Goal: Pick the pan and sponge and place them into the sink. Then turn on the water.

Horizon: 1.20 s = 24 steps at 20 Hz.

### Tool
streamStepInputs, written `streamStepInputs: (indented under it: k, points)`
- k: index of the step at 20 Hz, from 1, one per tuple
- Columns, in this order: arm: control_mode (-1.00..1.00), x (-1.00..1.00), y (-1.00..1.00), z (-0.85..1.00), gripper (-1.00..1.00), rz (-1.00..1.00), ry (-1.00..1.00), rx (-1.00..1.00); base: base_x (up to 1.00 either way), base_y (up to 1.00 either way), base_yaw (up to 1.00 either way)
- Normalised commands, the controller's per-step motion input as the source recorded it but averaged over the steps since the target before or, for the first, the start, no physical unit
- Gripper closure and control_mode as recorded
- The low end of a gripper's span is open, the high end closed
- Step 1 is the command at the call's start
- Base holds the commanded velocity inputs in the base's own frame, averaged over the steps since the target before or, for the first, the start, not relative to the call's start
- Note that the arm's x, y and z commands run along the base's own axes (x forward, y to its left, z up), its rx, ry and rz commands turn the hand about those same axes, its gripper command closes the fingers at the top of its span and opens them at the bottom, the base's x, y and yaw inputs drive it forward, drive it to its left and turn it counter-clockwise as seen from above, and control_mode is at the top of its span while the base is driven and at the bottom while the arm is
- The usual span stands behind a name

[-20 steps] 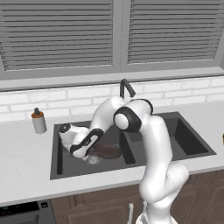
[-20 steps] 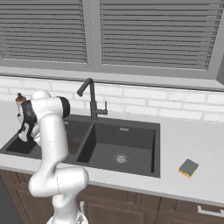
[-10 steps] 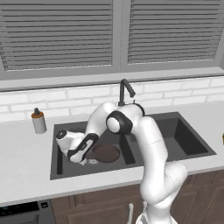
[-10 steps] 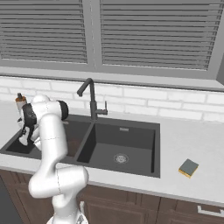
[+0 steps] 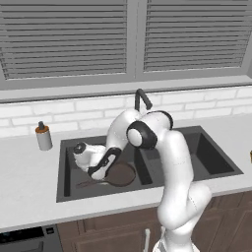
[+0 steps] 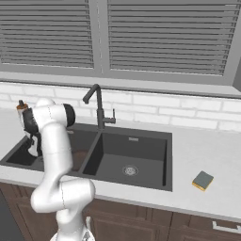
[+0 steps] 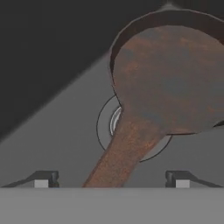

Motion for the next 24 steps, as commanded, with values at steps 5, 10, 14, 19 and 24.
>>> streamStepInputs:
  k: [5, 10, 14, 19, 24]
  points:
    - [-1.00, -0.45, 0.00, 0.83, -1.00, -0.02, -0.15, 0.01, 0.00, 0.00, 0.00]
    - [-1.00, -0.62, 0.00, 0.99, -1.00, -0.05, -0.14, 0.01, 0.00, 0.00, 0.00]
    - [-1.00, -0.58, 0.00, 1.00, -1.00, -0.07, -0.04, 0.05, 0.00, 0.00, 0.00]
    - [-1.00, -0.65, -0.16, 0.89, -1.00, -0.11, 0.00, 0.10, 0.00, 0.00, 0.00]
    - [-1.00, -0.66, -0.28, 0.96, -1.00, -0.17, 0.00, 0.13, 0.00, 0.00, 0.00]
